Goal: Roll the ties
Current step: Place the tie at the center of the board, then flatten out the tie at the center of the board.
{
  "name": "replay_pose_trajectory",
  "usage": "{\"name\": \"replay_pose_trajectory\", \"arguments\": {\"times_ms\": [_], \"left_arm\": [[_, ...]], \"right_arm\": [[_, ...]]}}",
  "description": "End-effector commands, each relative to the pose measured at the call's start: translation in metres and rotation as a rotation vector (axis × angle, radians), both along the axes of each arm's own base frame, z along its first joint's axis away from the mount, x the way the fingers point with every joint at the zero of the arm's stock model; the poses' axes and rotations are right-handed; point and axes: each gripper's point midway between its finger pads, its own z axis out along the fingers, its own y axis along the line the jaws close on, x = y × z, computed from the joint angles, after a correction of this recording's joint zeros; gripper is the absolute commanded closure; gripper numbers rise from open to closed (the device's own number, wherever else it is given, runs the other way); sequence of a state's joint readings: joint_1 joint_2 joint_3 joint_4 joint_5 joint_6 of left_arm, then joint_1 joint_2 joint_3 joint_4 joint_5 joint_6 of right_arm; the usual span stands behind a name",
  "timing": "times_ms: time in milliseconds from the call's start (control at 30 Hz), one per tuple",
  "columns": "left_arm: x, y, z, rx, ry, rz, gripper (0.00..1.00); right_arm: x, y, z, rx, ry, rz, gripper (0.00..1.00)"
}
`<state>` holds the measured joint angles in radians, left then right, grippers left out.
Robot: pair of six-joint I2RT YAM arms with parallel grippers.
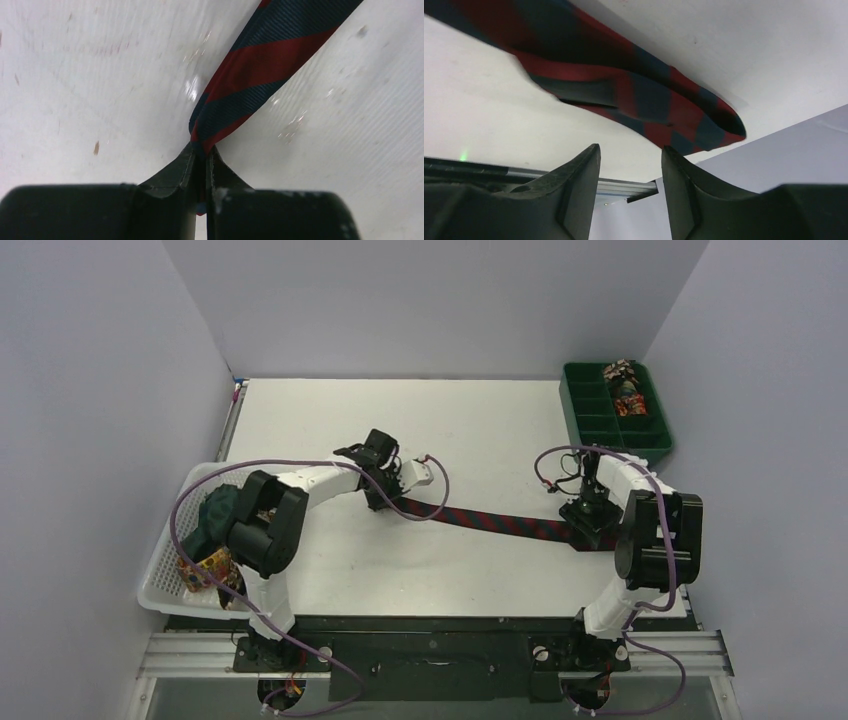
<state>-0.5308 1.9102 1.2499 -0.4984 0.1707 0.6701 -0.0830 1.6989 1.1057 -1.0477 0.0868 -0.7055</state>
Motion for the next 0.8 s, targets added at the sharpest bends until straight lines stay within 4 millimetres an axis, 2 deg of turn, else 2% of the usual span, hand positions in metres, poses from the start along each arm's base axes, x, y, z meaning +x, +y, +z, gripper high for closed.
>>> {"name": "replay_pose_trajectory", "arguments": {"times_ms": [0,67,133,200,233,267,333,400,467,533,733,767], "left_arm": [[-0.011,0.065,-0.011,0.096,0.061,0.077,1.0],[-0.014,0.08,-0.012,0.104,0.073,0.093,1.0],[-0.016,0.091,-0.011,0.113,0.08,0.105,1.0],[-0.019,0.098,-0.011,0.116,0.091,0.112,1.0],[-0.02,0.099,-0.01,0.115,0.095,0.115,1.0],[-0.023,0.1,-0.011,0.115,0.104,0.115,1.0],[-0.025,0.099,-0.01,0.107,0.11,0.121,1.0],[-0.026,0.097,-0.01,0.097,0.117,0.132,1.0],[-0.027,0.096,-0.012,0.096,0.125,0.141,1.0],[-0.027,0.096,-0.014,0.097,0.133,0.148,1.0],[-0.027,0.098,-0.018,0.105,0.139,0.161,1.0],[-0.027,0.098,-0.018,0.107,0.139,0.162,1.0]], "right_arm": [[0.014,-0.017,-0.007,-0.12,-0.069,-0.005,0.61],[0.015,-0.017,-0.01,-0.125,-0.069,-0.012,0.69],[0.022,-0.019,-0.004,-0.134,-0.095,-0.027,0.76],[0.028,-0.016,0.009,-0.115,-0.125,-0.037,0.76],[0.029,-0.006,0.011,-0.053,-0.134,-0.035,0.75],[0.029,0.002,0.023,-0.017,-0.148,-0.031,0.69],[0.031,0.028,0.034,0.057,-0.176,-0.024,0.6],[0.031,0.061,0.037,0.138,-0.195,-0.009,0.5],[0.031,0.087,0.034,0.183,-0.207,-0.006,0.48],[0.03,0.105,0.025,0.194,-0.204,0.008,0.48],[0.033,0.124,-0.009,0.156,-0.198,0.019,0.48],[0.039,0.125,-0.012,0.146,-0.221,0.021,0.48]]}}
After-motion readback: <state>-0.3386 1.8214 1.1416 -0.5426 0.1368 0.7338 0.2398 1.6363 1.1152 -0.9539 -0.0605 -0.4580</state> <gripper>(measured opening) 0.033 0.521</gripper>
